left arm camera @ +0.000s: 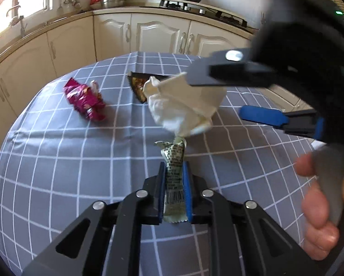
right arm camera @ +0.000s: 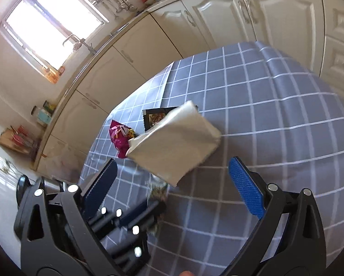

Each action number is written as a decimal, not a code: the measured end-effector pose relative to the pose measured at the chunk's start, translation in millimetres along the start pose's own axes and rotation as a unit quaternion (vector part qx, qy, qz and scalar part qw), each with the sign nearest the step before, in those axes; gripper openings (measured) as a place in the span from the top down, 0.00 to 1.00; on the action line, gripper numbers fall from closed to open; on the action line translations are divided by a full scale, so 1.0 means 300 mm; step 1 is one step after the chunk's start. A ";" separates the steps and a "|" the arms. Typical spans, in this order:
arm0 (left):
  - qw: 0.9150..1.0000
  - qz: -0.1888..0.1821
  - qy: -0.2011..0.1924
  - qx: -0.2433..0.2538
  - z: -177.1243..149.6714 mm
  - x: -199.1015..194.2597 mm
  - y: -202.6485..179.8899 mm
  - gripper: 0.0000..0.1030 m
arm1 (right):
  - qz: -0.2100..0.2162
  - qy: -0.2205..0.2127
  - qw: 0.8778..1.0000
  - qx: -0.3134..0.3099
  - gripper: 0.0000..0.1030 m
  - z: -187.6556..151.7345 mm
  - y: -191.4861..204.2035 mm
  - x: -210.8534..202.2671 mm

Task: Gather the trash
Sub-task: 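Grasp the striped clear wrapper with the left gripper while the right grasps the white tissue, then lift the wrapper with the left gripper while the right regrips the white tissue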

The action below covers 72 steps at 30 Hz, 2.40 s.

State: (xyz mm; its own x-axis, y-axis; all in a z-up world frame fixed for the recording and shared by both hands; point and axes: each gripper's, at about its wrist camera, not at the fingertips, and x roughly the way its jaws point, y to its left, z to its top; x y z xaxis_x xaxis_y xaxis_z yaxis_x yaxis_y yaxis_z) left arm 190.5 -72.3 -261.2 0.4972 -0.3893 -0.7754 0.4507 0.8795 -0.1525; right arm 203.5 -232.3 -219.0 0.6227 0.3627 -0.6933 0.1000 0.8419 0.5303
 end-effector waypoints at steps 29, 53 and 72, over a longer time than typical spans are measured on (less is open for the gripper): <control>0.990 0.056 -0.053 -0.122 -0.026 -0.177 0.210 0.88 | 0.057 0.005 0.997 -0.058 0.83 -0.064 0.028 -0.026; 0.993 0.045 -0.053 -0.099 0.002 -0.190 0.053 0.88 | 0.029 0.024 0.999 -0.033 0.24 -0.094 -0.032 -0.044; 0.994 0.035 -0.057 -0.084 0.016 -0.193 -0.014 0.88 | 0.045 0.019 0.999 -0.019 0.84 -0.125 -0.154 -0.133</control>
State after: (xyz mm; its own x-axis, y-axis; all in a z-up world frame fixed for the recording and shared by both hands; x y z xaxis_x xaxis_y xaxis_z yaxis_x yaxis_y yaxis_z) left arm 163.2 -54.8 -212.8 0.6087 -0.3453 -0.7143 0.2864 0.9352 -0.2080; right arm 145.1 -270.8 -234.1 0.5983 0.4524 -0.6613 0.0142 0.8193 0.5732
